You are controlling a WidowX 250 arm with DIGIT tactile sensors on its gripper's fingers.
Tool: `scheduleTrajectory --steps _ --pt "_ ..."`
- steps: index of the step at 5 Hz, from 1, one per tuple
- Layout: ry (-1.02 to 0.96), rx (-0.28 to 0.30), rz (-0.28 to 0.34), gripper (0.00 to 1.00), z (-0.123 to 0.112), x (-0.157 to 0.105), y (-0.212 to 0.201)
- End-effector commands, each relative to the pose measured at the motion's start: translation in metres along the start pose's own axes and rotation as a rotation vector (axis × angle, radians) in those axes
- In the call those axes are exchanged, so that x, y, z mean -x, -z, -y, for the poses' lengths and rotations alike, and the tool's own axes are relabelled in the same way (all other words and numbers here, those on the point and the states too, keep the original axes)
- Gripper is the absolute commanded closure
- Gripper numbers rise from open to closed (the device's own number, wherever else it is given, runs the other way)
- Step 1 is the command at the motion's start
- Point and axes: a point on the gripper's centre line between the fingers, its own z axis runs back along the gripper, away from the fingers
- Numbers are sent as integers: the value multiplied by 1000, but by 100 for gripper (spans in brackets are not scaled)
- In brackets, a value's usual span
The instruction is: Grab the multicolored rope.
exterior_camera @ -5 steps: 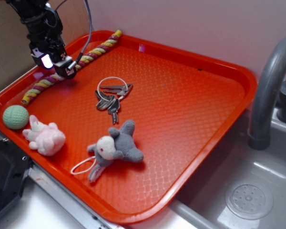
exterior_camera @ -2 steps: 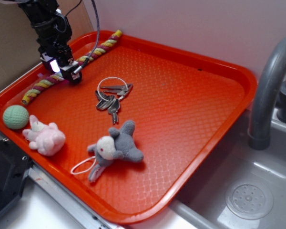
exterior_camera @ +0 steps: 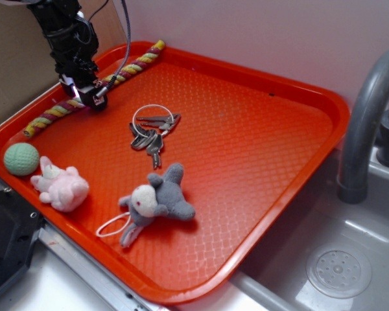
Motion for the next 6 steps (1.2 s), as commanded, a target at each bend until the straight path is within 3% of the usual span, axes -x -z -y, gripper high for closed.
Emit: scheduleTrajectory --steps 1,2,3,4,5,6 --pt "-13 -58 -19 100 10 -2 -43" --pt "-152 -133 31 100 34 3 -92" --pt "-135 -92 86 100 68 11 -136" --pt "-81 -24 100 100 89 21 -168" --pt "-56 22 171 100 114 29 -210" --pt "-22 39 234 100 124 29 -216"
